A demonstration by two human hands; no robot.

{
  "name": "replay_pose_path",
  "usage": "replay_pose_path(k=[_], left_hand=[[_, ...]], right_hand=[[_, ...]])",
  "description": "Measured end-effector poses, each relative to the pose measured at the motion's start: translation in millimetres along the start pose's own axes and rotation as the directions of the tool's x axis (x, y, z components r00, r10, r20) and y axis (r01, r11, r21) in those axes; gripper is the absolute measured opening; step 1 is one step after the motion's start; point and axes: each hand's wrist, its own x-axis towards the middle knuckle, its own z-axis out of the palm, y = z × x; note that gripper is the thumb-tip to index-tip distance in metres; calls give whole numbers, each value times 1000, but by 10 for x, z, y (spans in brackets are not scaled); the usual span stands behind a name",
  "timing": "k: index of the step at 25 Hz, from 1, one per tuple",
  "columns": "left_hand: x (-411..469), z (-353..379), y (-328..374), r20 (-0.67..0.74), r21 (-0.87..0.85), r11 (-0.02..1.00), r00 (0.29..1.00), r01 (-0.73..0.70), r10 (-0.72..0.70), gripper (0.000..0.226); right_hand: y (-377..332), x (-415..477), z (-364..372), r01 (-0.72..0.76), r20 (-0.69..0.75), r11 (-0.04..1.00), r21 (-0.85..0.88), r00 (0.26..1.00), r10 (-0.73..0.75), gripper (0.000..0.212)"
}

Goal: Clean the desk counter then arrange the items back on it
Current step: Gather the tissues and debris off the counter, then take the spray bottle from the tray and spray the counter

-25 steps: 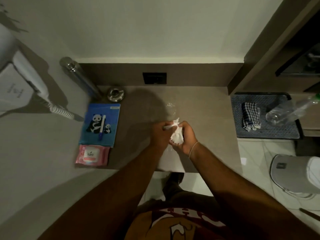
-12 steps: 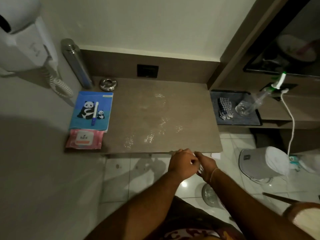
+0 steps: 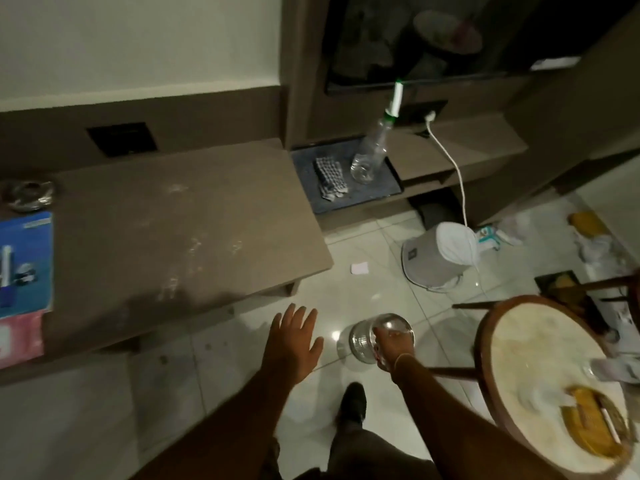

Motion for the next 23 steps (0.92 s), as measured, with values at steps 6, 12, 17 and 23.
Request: replay_pose_path(k=[6, 12, 17, 23], left_hand=[[185, 1070, 843, 272, 76, 997, 961, 21, -40, 69], [730, 2090, 1425, 355, 75, 992, 926, 105, -125, 123], [1042, 2343, 1466, 358, 84, 984, 917, 157, -177, 106], [1288, 1859, 1253, 366, 141, 969, 898, 205, -243, 86]], right_hand=[[442, 1269, -922, -241, -56, 919, 313, 961, 271, 25], [759, 2898, -1216, -341, -31, 877, 338, 928, 372, 38], [732, 3711, -1133, -427, 123, 888, 172, 903, 411, 53], [463, 3490, -1154, -184, 15, 975, -128, 982, 187, 44]])
